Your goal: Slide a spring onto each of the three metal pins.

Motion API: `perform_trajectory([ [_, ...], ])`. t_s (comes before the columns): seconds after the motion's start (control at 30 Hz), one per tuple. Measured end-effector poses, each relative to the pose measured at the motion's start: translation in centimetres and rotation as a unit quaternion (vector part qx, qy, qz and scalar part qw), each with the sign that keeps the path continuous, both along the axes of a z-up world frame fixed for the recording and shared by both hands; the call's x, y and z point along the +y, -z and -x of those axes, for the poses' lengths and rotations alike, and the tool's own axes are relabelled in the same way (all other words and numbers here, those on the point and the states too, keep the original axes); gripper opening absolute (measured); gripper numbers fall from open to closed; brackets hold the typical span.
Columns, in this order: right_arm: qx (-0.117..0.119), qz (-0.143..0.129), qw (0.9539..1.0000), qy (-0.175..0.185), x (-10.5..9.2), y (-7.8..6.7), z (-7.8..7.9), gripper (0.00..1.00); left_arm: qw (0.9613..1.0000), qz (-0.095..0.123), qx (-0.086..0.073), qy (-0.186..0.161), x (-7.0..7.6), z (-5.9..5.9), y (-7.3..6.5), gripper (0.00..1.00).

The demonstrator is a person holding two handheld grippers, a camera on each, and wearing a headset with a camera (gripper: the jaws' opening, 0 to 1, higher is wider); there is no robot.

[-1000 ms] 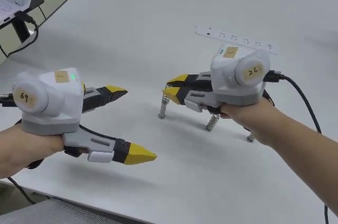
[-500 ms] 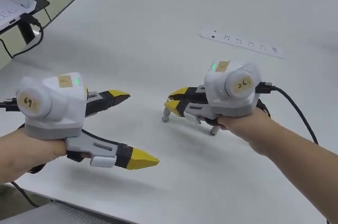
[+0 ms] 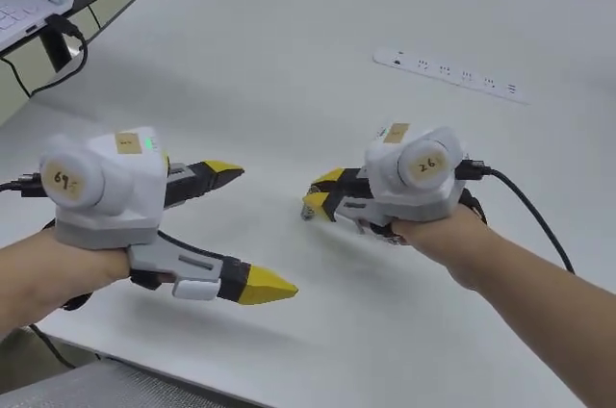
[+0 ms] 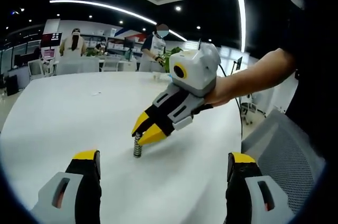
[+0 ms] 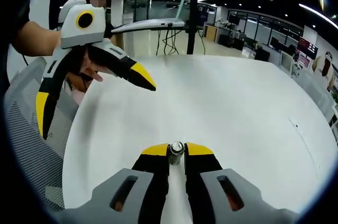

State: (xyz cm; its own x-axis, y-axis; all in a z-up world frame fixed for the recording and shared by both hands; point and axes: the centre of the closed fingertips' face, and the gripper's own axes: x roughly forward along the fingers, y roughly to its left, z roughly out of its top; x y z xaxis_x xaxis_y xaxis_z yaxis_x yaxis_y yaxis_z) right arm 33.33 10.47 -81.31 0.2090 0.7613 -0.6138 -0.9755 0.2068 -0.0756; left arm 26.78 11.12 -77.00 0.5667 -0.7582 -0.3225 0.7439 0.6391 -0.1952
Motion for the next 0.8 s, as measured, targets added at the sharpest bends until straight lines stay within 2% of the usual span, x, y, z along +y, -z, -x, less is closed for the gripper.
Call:
perform_trajectory([
  [0.03, 0.000, -0.009, 1.0000, 0.001, 0.1, -0.2, 0.0, 0.08, 1.0000, 0.000, 0.000, 0.000, 0.0, 0.0, 0.0, 0.98],
  [0.23, 0.019, -0.009, 0.9997, 0.016, 0.1, -0.1, -0.2, 0.09, 1.0000, 0.002, -0.001, 0.000, -0.1, -0.2, -0.2, 0.97],
  [0.33, 0.013, -0.012, 0.9997, 0.015, 0.2, -0.4, -0.3, 0.15, 1.0000, 0.001, -0.002, -0.001, -0.2, -0.2, -0.3, 0.97],
  [0.6, 0.010, -0.032, 0.9990, 0.030, -0.6, -1.8, -0.4, 0.20, 1.0000, 0.000, -0.005, -0.002, -0.6, -0.4, -0.9, 0.98],
  [0.7, 0.007, -0.055, 0.9978, 0.035, -1.2, -3.1, -0.2, 0.23, 1.0000, -0.001, -0.005, 0.001, -0.8, -0.5, -1.2, 0.98],
  [0.8, 0.014, -0.068, 0.9968, 0.039, -1.9, -3.7, 0.2, 0.28, 1.0000, -0.001, -0.006, 0.003, -1.2, -0.5, -1.5, 0.98],
])
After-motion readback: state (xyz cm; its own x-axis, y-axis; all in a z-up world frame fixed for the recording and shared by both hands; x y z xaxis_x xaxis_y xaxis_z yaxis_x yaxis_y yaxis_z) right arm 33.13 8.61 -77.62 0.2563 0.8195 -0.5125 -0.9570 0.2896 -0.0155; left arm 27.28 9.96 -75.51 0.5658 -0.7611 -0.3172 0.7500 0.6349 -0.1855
